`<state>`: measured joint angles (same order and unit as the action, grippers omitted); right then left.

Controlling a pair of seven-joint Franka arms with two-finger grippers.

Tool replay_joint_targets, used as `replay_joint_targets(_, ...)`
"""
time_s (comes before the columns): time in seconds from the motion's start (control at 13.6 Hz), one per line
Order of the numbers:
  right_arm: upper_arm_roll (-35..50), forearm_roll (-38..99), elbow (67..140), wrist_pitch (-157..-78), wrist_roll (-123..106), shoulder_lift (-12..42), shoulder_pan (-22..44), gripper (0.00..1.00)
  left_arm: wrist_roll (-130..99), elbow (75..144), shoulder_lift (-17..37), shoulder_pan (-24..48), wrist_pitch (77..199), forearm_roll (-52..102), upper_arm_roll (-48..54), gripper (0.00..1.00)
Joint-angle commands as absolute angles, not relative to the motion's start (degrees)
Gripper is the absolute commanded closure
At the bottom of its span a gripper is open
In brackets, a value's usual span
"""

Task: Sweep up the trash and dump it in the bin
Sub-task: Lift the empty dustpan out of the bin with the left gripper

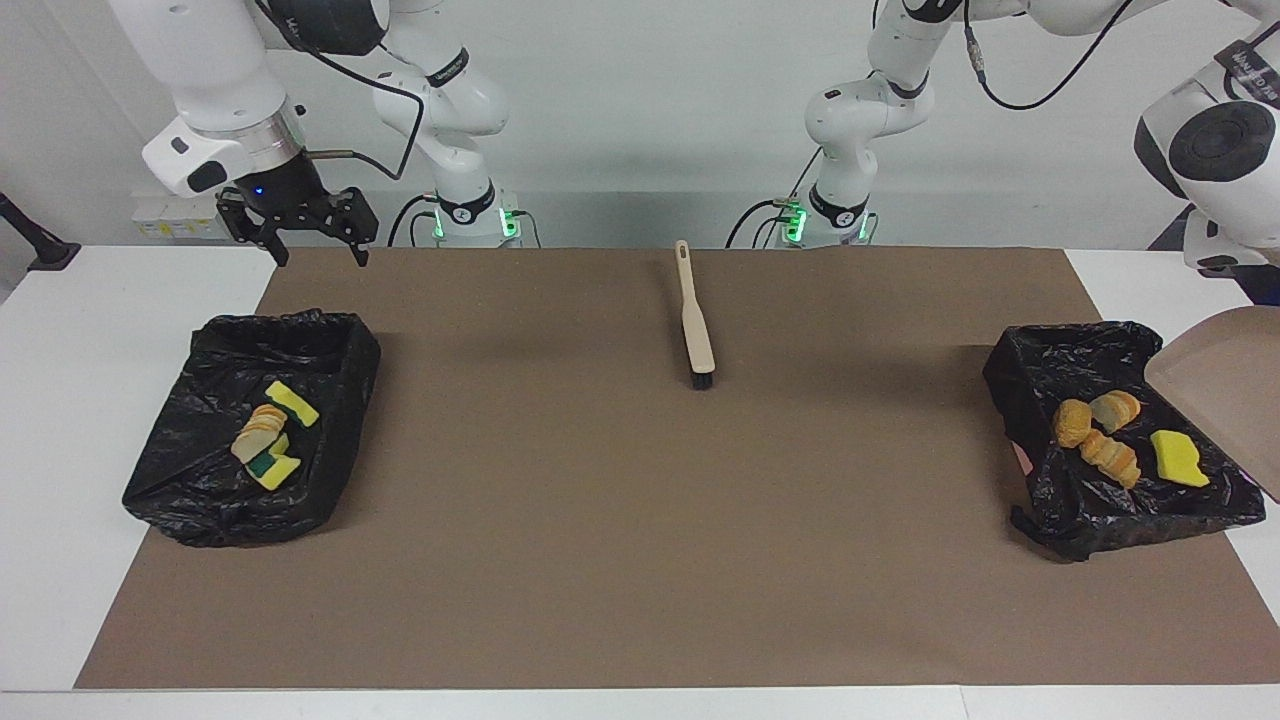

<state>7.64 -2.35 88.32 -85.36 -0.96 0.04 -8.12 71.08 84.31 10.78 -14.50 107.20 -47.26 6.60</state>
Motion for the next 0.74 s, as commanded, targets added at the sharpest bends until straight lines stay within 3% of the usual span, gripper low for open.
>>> replay_joint_targets(0.0, 7.91, -2.37, 90.35, -84.64, 0.09, -1.58, -9.31, 0.00, 65.94, 82.26, 10.99, -14.59, 105.56, -31.44, 5.89, 1.00)
replay_joint_targets(0.15, 8.09, -2.46, 90.18, -84.72, 0.17, -1.58, -9.14, 0.00, 58.58, 83.40, 10.11, -14.77, 102.85, -21.68, 5.98, 1.00)
replay_joint_targets(0.37, 8.09, -2.46, 90.18, -84.73, -0.09, -1.58, -9.14, 0.00, 36.73, 91.12, 5.90, -13.19, 103.18, -9.68, 6.32, 1.00)
replay_joint_targets(0.66, 8.09, -2.46, 90.18, -84.73, -0.09, -1.58, -9.14, 0.00, 17.10, 95.97, 5.45, -1.61, 104.58, -3.46, 6.33, 1.00)
